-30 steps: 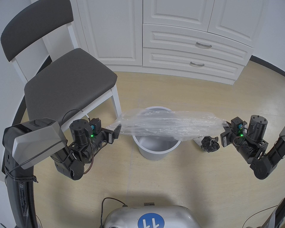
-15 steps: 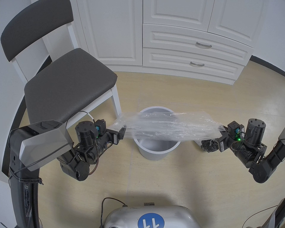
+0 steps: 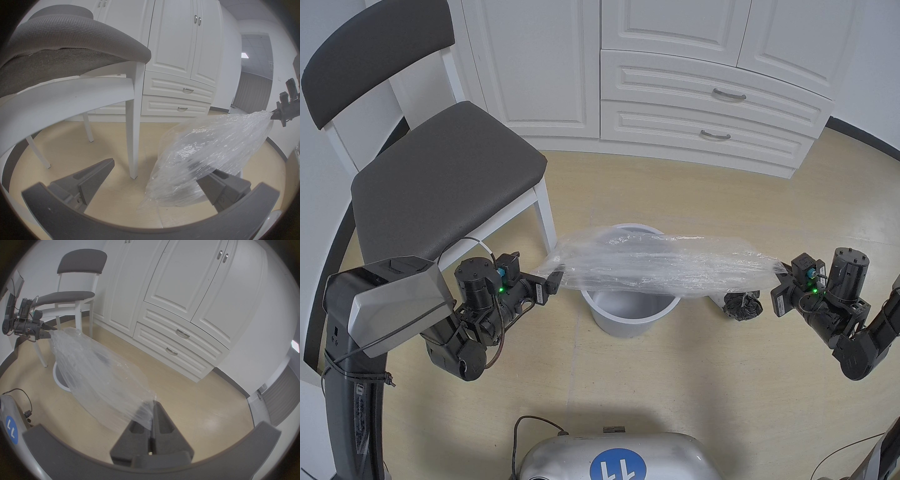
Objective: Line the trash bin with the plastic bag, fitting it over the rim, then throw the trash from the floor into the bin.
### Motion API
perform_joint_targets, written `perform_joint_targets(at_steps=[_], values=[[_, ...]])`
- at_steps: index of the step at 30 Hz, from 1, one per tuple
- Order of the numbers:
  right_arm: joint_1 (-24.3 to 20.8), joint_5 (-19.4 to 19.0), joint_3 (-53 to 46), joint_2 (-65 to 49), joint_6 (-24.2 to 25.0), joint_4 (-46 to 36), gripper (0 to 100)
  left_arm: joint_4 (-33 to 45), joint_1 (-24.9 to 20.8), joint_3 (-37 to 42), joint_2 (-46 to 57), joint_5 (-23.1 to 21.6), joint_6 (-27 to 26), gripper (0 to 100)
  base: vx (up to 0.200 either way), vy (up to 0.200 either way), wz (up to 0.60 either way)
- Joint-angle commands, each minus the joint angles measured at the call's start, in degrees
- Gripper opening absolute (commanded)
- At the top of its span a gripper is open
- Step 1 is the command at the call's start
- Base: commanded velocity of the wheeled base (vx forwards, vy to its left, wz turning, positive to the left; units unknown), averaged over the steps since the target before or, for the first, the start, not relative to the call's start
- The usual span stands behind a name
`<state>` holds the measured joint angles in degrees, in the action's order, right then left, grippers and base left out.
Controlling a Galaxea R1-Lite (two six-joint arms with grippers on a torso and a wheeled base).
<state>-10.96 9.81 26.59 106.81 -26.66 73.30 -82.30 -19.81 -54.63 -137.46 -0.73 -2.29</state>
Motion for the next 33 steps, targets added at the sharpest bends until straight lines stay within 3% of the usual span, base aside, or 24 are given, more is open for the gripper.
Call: perform_joint_targets(at_steps=[1, 8, 9, 22, 29, 33], values=[[-0.55, -0.06, -0.40, 0.15, -0.06, 0.00, 0, -0.14, -0.23, 0.05, -0.70, -0.24, 0.01, 100, 0.000, 0.000, 0.00], [-1.61, -0.06, -1.01, 0.15, -0.06, 0.09, 0, -1.29, -0.84, -0.48, -1.67, -2.87, 2.99, 100, 0.000, 0.000, 0.00], [-1.78, -0.06, -1.01, 0.15, -0.06, 0.09, 0, -2.43, -0.84, -0.83, -2.37, -3.49, 4.14, 0, 0.000, 0.000, 0.00], [-1.78, 0.38, 0.04, 0.50, -0.15, 0.09, 0, -5.24, -1.20, -0.57, -1.76, -3.49, 4.93, 0, 0.000, 0.000, 0.00], [-6.44, 3.63, 3.91, 3.31, 5.22, 0.00, 0, -5.06, -4.71, 5.50, 7.03, -3.22, 5.46, 0, 0.000, 0.000, 0.00], [-7.15, 4.34, 2.94, 3.93, 5.30, -0.35, 0, -1.37, -7.96, 9.54, 12.48, -2.78, 5.63, 0, 0.000, 0.000, 0.00]])
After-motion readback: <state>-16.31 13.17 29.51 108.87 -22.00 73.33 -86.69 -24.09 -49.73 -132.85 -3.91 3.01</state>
